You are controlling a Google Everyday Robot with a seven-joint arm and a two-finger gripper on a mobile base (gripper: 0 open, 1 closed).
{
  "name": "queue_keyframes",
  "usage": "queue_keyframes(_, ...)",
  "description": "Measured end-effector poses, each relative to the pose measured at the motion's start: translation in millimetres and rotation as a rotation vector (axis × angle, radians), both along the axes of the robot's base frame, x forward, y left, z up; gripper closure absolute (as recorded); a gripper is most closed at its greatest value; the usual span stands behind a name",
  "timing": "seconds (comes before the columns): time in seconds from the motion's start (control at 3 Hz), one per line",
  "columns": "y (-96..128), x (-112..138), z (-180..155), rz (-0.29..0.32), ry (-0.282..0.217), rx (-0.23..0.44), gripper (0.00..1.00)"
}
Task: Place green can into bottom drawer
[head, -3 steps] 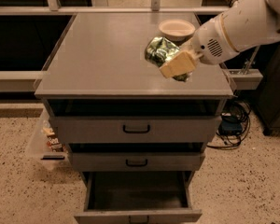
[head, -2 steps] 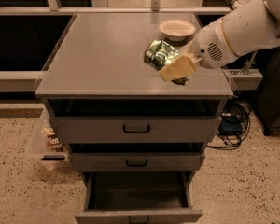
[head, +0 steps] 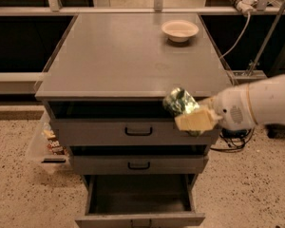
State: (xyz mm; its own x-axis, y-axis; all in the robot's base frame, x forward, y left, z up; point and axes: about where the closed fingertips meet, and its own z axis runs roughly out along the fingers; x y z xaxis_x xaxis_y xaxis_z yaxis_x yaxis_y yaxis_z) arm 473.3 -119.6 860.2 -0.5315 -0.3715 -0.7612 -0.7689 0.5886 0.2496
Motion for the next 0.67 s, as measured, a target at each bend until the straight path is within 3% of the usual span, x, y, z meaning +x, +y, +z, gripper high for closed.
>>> queue_keyframes(0.33, -31.4, -32.0, -77.4, -0.086, 0.141, 0.080, 1.00)
queue_keyframes(0.67, -31.4, -32.0, -77.4, -0.086, 0.141, 0.080, 1.00)
